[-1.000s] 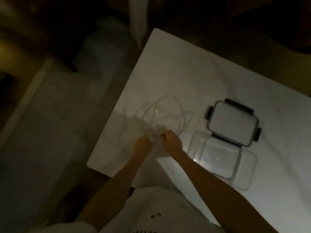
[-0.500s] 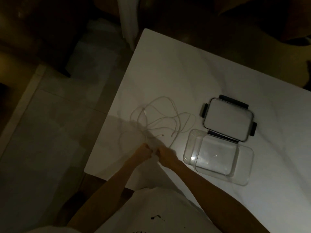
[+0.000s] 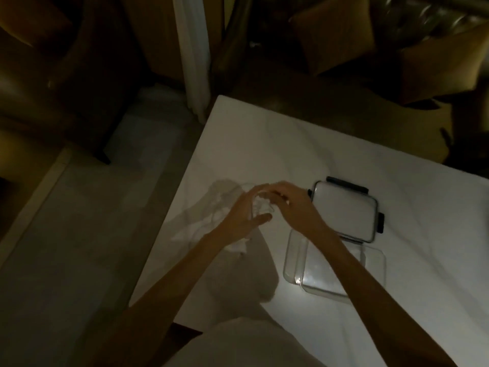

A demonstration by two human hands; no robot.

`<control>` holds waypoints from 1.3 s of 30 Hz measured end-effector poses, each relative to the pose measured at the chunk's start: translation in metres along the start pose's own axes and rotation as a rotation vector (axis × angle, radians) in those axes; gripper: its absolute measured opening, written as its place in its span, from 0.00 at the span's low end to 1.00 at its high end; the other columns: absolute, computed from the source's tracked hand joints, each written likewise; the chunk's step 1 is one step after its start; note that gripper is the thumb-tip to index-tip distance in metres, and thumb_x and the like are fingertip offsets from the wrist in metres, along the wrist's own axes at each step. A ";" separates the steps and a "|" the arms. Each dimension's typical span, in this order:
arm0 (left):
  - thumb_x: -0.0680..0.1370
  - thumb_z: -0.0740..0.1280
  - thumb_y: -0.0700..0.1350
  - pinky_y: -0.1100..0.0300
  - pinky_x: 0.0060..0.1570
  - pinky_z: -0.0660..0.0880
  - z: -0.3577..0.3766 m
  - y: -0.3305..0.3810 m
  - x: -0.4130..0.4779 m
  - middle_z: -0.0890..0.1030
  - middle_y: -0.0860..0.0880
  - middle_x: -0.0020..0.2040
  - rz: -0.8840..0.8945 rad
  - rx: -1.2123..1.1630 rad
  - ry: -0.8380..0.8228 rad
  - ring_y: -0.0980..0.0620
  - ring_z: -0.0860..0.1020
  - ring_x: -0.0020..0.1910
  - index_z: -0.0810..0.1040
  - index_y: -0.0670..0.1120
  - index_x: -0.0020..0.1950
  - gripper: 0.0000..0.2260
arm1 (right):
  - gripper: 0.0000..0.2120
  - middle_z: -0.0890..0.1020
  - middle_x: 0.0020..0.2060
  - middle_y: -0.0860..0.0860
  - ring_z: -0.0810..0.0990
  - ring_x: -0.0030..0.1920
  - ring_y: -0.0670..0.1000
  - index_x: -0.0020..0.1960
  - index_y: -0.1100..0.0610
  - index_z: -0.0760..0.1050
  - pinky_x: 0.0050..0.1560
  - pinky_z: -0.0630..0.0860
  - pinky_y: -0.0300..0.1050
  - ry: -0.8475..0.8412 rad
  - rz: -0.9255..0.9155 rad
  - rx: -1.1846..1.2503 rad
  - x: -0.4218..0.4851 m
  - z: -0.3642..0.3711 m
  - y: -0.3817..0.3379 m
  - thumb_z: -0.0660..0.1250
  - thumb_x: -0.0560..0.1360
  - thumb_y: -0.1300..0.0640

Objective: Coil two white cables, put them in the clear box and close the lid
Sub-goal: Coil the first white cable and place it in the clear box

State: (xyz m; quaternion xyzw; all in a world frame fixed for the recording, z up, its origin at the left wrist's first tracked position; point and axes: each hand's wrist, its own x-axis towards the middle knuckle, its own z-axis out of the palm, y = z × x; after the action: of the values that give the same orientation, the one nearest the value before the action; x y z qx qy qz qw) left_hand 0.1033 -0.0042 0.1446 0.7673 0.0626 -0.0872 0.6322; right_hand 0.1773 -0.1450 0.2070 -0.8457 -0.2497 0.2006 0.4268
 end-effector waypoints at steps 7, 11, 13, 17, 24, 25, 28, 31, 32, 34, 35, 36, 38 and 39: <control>0.82 0.56 0.41 0.64 0.56 0.72 0.027 0.086 0.056 0.78 0.48 0.39 0.041 -0.139 0.022 0.55 0.77 0.41 0.74 0.48 0.42 0.11 | 0.08 0.80 0.47 0.49 0.80 0.48 0.46 0.51 0.58 0.76 0.52 0.77 0.37 0.393 -0.323 0.022 0.021 -0.147 -0.120 0.60 0.78 0.65; 0.83 0.53 0.43 0.63 0.26 0.68 0.028 0.154 0.077 0.68 0.53 0.27 0.070 -0.193 -0.019 0.60 0.67 0.22 0.68 0.47 0.37 0.14 | 0.18 0.76 0.53 0.47 0.75 0.50 0.42 0.65 0.51 0.71 0.52 0.75 0.37 0.556 -0.295 -0.280 0.005 -0.212 -0.125 0.63 0.77 0.62; 0.83 0.54 0.45 0.66 0.21 0.60 0.026 0.205 0.084 0.65 0.55 0.25 0.131 -0.229 -0.048 0.60 0.61 0.21 0.67 0.48 0.37 0.14 | 0.31 0.73 0.53 0.44 0.77 0.48 0.41 0.74 0.45 0.55 0.49 0.75 0.37 0.532 -0.082 -0.103 -0.008 -0.219 -0.110 0.66 0.76 0.57; 0.82 0.55 0.47 0.67 0.24 0.66 0.031 0.307 0.084 0.69 0.51 0.30 0.307 -0.222 -0.107 0.58 0.67 0.24 0.71 0.49 0.38 0.14 | 0.24 0.72 0.66 0.48 0.81 0.53 0.42 0.71 0.40 0.59 0.46 0.79 0.40 0.221 0.013 0.353 -0.022 -0.204 -0.083 0.61 0.79 0.54; 0.82 0.54 0.48 0.63 0.24 0.62 0.064 0.387 0.084 0.69 0.50 0.30 0.443 -0.294 -0.197 0.54 0.64 0.25 0.71 0.45 0.41 0.13 | 0.16 0.74 0.63 0.52 0.72 0.63 0.50 0.68 0.54 0.68 0.45 0.79 0.35 0.475 -0.262 0.607 -0.056 -0.201 -0.097 0.58 0.80 0.58; 0.82 0.54 0.48 0.62 0.25 0.63 0.068 0.392 0.084 0.69 0.49 0.31 0.446 -0.267 -0.204 0.54 0.65 0.25 0.71 0.45 0.42 0.13 | 0.17 0.75 0.62 0.48 0.73 0.63 0.47 0.68 0.49 0.68 0.43 0.79 0.35 0.481 -0.246 0.626 -0.061 -0.205 -0.088 0.60 0.79 0.56; 0.82 0.53 0.50 0.63 0.27 0.66 0.078 0.398 0.084 0.71 0.49 0.32 0.418 -0.043 -0.223 0.54 0.67 0.27 0.73 0.44 0.43 0.14 | 0.21 0.80 0.56 0.46 0.80 0.53 0.44 0.68 0.47 0.68 0.44 0.79 0.41 0.432 -0.196 0.365 -0.082 -0.221 -0.056 0.62 0.78 0.62; 0.82 0.53 0.49 0.61 0.32 0.73 0.093 0.391 0.084 0.74 0.48 0.35 0.392 0.139 -0.230 0.54 0.72 0.31 0.75 0.43 0.46 0.15 | 0.15 0.80 0.53 0.48 0.79 0.51 0.39 0.63 0.53 0.74 0.56 0.78 0.45 0.514 -0.111 -0.008 -0.097 -0.247 -0.017 0.61 0.78 0.63; 0.82 0.53 0.47 0.61 0.35 0.75 0.101 0.388 0.084 0.75 0.47 0.37 0.393 0.195 -0.222 0.53 0.74 0.33 0.75 0.42 0.47 0.15 | 0.12 0.80 0.52 0.49 0.77 0.52 0.38 0.60 0.54 0.76 0.59 0.76 0.46 0.536 -0.087 -0.071 -0.100 -0.258 -0.004 0.62 0.78 0.61; 0.82 0.53 0.43 0.60 0.43 0.77 0.121 0.385 0.083 0.77 0.46 0.42 0.383 0.271 -0.183 0.52 0.77 0.39 0.75 0.41 0.49 0.12 | 0.09 0.82 0.52 0.51 0.76 0.58 0.46 0.55 0.53 0.79 0.62 0.73 0.47 0.547 -0.050 -0.170 -0.108 -0.283 0.013 0.63 0.78 0.57; 0.82 0.54 0.41 0.59 0.47 0.76 0.131 0.384 0.083 0.77 0.46 0.45 0.376 0.290 -0.149 0.53 0.77 0.42 0.75 0.41 0.50 0.10 | 0.09 0.82 0.52 0.53 0.77 0.59 0.51 0.54 0.52 0.80 0.61 0.74 0.49 0.540 -0.008 -0.102 -0.116 -0.295 0.016 0.64 0.77 0.54; 0.81 0.56 0.40 0.60 0.49 0.74 0.142 0.383 0.082 0.76 0.48 0.47 0.377 0.328 -0.102 0.57 0.76 0.44 0.75 0.42 0.53 0.09 | 0.09 0.83 0.51 0.53 0.79 0.57 0.54 0.53 0.51 0.80 0.59 0.76 0.51 0.531 0.016 0.044 -0.127 -0.306 0.015 0.65 0.77 0.51; 0.81 0.56 0.41 0.64 0.50 0.71 0.162 0.378 0.080 0.73 0.53 0.50 0.381 0.438 -0.035 0.62 0.72 0.45 0.71 0.47 0.59 0.09 | 0.11 0.83 0.50 0.54 0.82 0.53 0.54 0.55 0.55 0.80 0.55 0.80 0.51 0.550 -0.026 0.351 -0.147 -0.328 0.009 0.64 0.77 0.52; 0.82 0.56 0.45 0.62 0.50 0.71 0.174 0.371 0.080 0.72 0.54 0.51 0.343 0.401 -0.064 0.62 0.71 0.46 0.69 0.51 0.61 0.09 | 0.11 0.83 0.50 0.56 0.82 0.53 0.53 0.56 0.58 0.79 0.53 0.81 0.48 0.583 -0.063 0.474 -0.156 -0.338 0.007 0.63 0.77 0.55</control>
State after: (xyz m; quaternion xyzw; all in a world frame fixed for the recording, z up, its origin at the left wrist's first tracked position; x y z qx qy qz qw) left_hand 0.2483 -0.2472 0.4514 0.8734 -0.1070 -0.0135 0.4749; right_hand 0.2416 -0.4517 0.4085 -0.7369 -0.0905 -0.0095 0.6698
